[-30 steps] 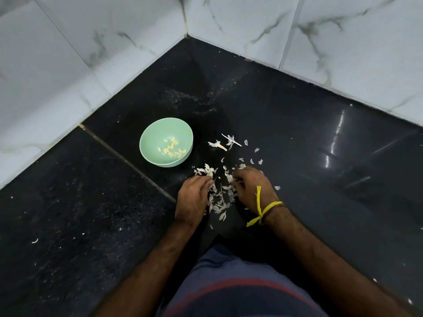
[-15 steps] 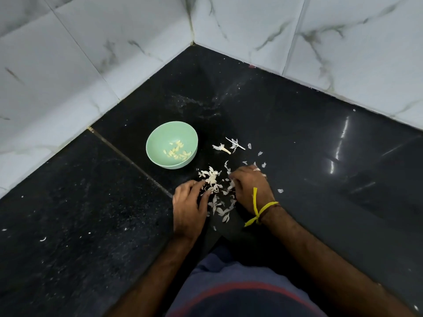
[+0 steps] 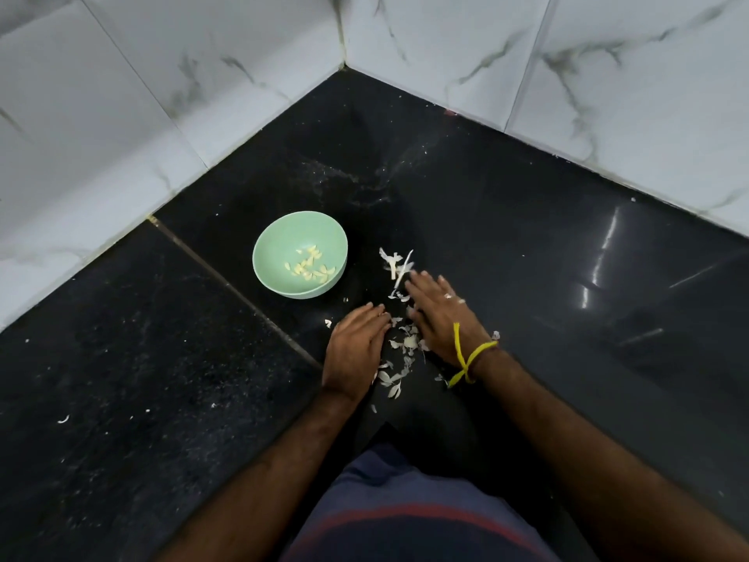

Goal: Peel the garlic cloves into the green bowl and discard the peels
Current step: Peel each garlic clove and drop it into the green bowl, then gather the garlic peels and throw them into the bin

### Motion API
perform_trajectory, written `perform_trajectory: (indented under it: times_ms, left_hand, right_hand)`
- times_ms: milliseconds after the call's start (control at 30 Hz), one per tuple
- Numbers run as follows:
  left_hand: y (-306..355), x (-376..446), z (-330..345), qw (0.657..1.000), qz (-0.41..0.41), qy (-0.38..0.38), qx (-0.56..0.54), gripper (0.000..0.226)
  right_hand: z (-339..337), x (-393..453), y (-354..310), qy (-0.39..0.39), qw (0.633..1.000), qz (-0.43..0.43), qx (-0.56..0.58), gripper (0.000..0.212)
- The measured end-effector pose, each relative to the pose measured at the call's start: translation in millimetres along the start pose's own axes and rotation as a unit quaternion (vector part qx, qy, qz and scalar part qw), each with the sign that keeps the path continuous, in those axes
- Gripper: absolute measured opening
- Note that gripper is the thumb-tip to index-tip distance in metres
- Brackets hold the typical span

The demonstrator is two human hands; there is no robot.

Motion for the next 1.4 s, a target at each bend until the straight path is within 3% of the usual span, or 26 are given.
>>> perform_trajectory:
  times_ms: [100, 233, 433, 600, 700, 800, 900, 1000, 1067, 1133, 1200, 1300, 1400]
  left_hand:
    - [2.8, -3.1, -4.5, 0.999, 0.025, 0.039, -0.025, 0.02]
    - [1.9, 6.8, -3.3, 0.999, -0.013, 0.02, -0.046, 0.022]
    - [1.8, 14.1, 2.3, 0.998, -0.014, 0.014, -0.059, 0.015]
    - [-6.5, 0.3, -18.2, 0.997, -0.047, 0.056, -0.019, 0.021]
    - [-20.9, -14.9, -31.6, 0.994, -0.08, 0.071, -0.004, 0.03]
    - [-32.7, -19.4, -27.5, 0.992, -0.121, 0.032, -0.029, 0.041]
    - [-31.5, -12.0, -17.8, 0.987, -0.154, -0.002, -0.054, 0.05]
    - [-17.0, -1.6, -10.7, 0.987, -0.131, -0.02, -0.09, 0.05]
    - [-4.0, 3.1, -9.4, 0.982, -0.12, -0.016, -0.148, 0.044]
    - [4.4, 5.2, -10.4, 0.95, -0.174, 0.014, -0.258, 0.039]
    - [4.9, 8.4, -14.2, 0.864, -0.278, 0.045, -0.417, 0.039]
    - [-6.1, 10.7, -17.3, 0.716, -0.369, 0.071, -0.589, 0.049]
    - [-17.7, 6.6, -13.8, 0.633, -0.414, 0.067, -0.651, 0.062]
  right_hand:
    - [6.7, -5.9, -12.9, 0.045, 0.997, -0.015, 0.055, 0.051]
    - [-13.8, 15.6, 24.2, 0.131, 0.983, 0.086, 0.099, 0.04]
    - [0.1, 58.2, 26.6, -0.005, 0.996, -0.007, 0.085, 0.047]
    - [10.0, 35.7, -11.8, -0.037, 0.99, -0.089, 0.106, 0.04]
    - [-5.6, -1.7, -23.0, 0.067, 0.989, -0.063, 0.117, 0.03]
    - [-21.0, -38.2, -7.6, 0.198, 0.972, 0.086, 0.094, 0.034]
    - [-8.5, -51.6, -2.9, 0.133, 0.973, 0.185, 0.027, 0.064]
    - [7.5, -38.6, -25.3, 0.089, 0.985, 0.144, -0.043, 0.067]
    - [18.9, -21.5, -43.3, 0.065, 0.993, 0.09, -0.029, 0.062]
    - [23.0, -10.7, -54.7, 0.072, 0.996, 0.046, 0.035, 0.057]
    - [16.0, -15.2, -53.1, 0.124, 0.989, 0.044, 0.074, 0.056]
    - [6.6, -36.1, -51.1, 0.165, 0.984, 0.038, 0.05, 0.064]
    - [15.4, -40.3, -65.2, 0.139, 0.99, 0.003, 0.025, 0.079]
Point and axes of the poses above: each hand's wrist, its own x-axis towards the middle knuckle, its own z-axis out of the palm, y = z × x, the point moved 5 cm from there along x, towards the middle knuckle, and after that the axes turned 13 degrees about -z, right-handed, at the moved point
